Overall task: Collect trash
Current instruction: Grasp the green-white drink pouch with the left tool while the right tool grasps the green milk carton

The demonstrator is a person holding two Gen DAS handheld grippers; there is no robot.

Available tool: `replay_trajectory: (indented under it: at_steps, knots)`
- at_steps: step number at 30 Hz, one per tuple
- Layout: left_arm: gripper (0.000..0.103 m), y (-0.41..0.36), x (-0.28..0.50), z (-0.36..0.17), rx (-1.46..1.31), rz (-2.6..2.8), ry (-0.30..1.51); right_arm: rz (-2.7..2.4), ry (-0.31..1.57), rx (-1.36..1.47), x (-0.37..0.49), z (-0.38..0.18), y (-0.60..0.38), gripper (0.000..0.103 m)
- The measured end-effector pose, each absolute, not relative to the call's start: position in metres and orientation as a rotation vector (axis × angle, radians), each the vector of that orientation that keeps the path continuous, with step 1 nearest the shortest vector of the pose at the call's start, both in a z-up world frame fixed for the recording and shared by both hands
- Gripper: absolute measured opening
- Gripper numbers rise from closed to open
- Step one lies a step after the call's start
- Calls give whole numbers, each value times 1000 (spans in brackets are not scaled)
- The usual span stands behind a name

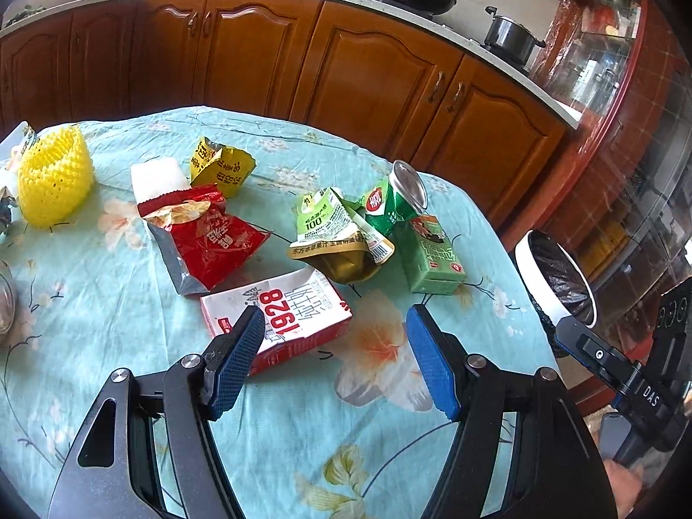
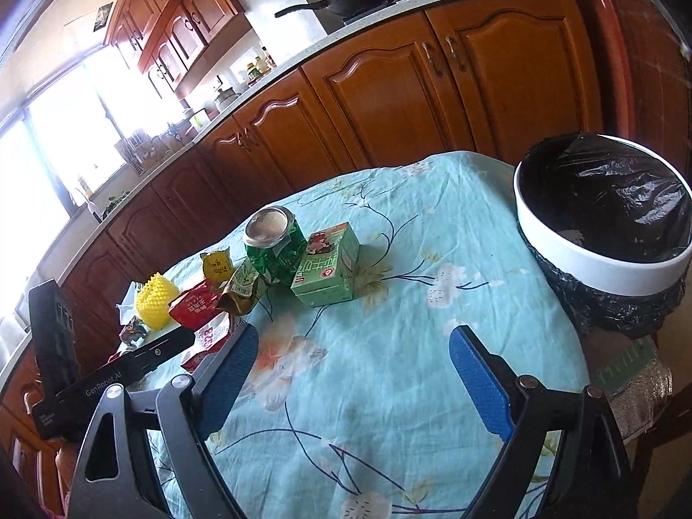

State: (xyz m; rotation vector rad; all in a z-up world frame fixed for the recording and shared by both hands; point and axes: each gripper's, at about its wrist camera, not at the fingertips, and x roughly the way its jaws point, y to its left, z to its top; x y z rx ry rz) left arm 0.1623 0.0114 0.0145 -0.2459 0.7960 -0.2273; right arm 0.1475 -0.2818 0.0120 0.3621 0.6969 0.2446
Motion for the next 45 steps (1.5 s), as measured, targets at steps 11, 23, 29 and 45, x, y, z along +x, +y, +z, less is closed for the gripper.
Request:
replay_trajectory:
  at_steps: [11,23,29,45]
  knots:
    - [69,21,199,24,-243,-214,808,275,739,298,190,10,-258,91]
    - [69,14,253,15,-183,-226,884,306,795,154,237,-1,-216,86]
    - [62,6,272,9,-140,-234,914,287,851,100,258,-17,-207,73]
    - [8,-14,279,-3,-63,-314,957,288,841,145,249,-16,-221,53]
